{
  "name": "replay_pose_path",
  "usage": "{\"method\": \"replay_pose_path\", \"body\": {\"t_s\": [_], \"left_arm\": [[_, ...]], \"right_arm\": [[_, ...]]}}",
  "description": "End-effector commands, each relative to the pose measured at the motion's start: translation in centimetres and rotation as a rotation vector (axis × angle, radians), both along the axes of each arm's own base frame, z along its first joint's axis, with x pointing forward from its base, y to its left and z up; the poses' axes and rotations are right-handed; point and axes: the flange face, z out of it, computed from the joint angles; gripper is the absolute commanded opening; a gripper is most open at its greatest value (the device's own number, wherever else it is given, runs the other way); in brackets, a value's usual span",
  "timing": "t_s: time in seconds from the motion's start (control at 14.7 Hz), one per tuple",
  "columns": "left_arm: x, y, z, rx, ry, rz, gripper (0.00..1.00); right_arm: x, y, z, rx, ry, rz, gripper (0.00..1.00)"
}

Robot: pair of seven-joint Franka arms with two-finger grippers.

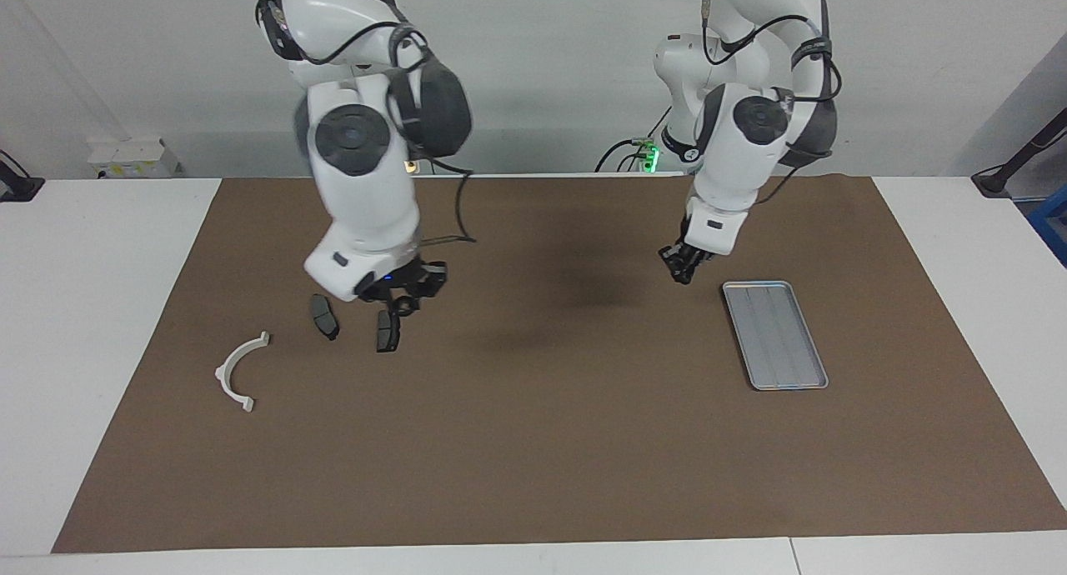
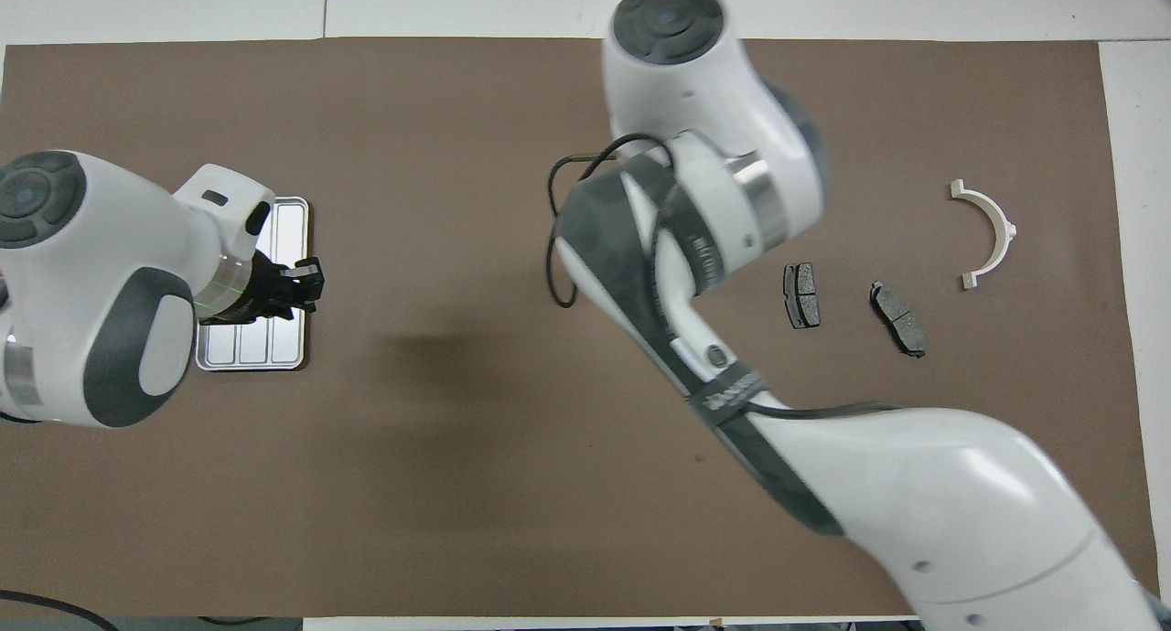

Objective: Place bearing gear from tray to pile

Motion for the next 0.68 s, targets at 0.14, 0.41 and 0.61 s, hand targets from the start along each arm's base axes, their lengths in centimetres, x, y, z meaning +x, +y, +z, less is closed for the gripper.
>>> {"method": "replay_pose_path", "body": {"t_s": [0.14,0.41,0.61], "left_arm": [[1.8,-10.5,-7.8,-0.002,-0.02,0.079,0.0],[1.4,-11.7,-10.5,-0.002,-0.029,0.074,0.0],[0.9,-11.3,-12.1,-0.009,-0.041,0.077,0.04]], "right_arm": [[2.3,-7.5,-6.3,-0.016,-0.015,0.003,0.0],[3.3,-10.9,-13.0,-0.046,-0.074,-0.016,0.0],[4.6,-12.1,-17.3,-0.057,-0.096,-0.016,0.0]]}}
